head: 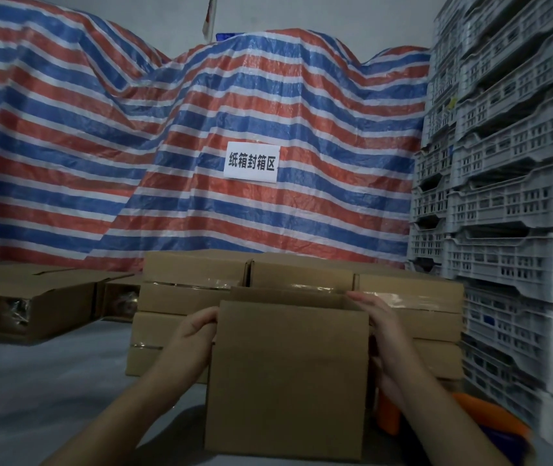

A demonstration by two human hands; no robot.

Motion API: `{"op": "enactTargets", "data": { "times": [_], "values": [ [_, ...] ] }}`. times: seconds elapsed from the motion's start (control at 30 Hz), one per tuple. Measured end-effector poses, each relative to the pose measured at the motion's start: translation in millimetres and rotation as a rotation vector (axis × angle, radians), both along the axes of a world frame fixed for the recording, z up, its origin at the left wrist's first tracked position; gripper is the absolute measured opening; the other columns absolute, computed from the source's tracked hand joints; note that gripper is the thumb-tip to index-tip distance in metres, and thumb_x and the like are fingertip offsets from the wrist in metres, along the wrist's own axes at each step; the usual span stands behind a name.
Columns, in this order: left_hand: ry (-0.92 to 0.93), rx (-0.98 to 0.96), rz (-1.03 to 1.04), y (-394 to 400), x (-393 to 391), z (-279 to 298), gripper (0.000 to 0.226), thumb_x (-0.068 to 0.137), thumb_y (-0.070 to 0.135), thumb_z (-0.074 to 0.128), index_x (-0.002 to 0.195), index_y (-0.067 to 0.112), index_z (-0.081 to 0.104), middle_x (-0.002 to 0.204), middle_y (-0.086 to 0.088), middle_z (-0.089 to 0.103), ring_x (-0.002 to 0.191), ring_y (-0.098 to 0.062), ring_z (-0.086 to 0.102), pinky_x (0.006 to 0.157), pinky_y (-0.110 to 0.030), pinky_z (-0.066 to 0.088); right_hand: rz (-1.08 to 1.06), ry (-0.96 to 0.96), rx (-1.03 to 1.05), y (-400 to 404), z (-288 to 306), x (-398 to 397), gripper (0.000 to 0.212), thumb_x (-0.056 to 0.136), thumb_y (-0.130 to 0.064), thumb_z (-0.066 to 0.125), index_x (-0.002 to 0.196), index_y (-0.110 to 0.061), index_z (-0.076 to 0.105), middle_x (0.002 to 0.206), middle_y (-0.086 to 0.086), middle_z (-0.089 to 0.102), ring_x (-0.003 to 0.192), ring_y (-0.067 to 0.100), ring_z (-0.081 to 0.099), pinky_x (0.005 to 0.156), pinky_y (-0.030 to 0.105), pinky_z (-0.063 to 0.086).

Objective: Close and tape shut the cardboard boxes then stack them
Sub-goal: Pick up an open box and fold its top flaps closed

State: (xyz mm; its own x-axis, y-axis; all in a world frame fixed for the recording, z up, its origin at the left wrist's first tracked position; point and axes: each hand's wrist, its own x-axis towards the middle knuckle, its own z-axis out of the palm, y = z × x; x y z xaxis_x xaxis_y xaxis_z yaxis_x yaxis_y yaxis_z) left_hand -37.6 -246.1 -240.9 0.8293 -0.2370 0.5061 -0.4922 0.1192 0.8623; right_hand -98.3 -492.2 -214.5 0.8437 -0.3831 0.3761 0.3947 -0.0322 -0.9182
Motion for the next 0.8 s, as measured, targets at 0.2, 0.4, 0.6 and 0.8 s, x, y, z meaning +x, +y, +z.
{"op": "enactTargets", "data": {
  "times": [0.2,0.4,0.6,0.8],
  "values": [
    [-0.048,-0.024,0.142,2,7,-5,0.017,0.1,0.023,0.047,0.104,0.027,0.064,0.09,0.008,0.073,0.077,-0.013,0.071,0.059,-0.026,0.054,0.11,0.153,0.03,8,-2,-2,0.014,0.095,-0.031,0.059,0.103,-0.027,0.069,0.087,0.008,0.078,0.087,0.026,0.073,0.079,0.04,0.051],
    [-0.048,-0.113,0.238,4,10,-1,0.044,0.097,0.048,0.037,0.095,0.016,0.067,0.072,0.005,0.072,0.057,-0.002,0.063,0.05,-0.014,0.047,0.158,0.294,-0.03,13,-5,-9,0.023,0.096,-0.023,0.058,0.084,-0.01,0.072,0.071,0.011,0.074,0.059,0.022,0.07,0.065,0.034,0.049],
    [0.063,-0.017,0.023,1,9,7,0.042,0.087,0.059,0.049,0.123,0.04,0.06,0.127,0.007,0.058,0.112,-0.016,0.057,0.101,-0.044,0.046,0.243,0.192,0.018,16,-5,-11,0.018,0.063,-0.029,0.064,0.058,-0.019,0.079,0.067,0.006,0.073,0.055,0.017,0.071,0.052,0.026,0.052],
    [0.069,-0.009,-0.134,5,0,-1,0.071,0.065,0.067,0.074,0.129,0.054,0.047,0.12,0.011,0.06,0.092,-0.005,0.069,0.072,-0.026,0.057,0.264,0.186,0.075,11,-10,-7,0.041,0.091,-0.023,0.056,0.057,-0.023,0.079,0.068,0.006,0.074,0.057,0.018,0.071,0.048,0.024,0.052]
  ]
}}
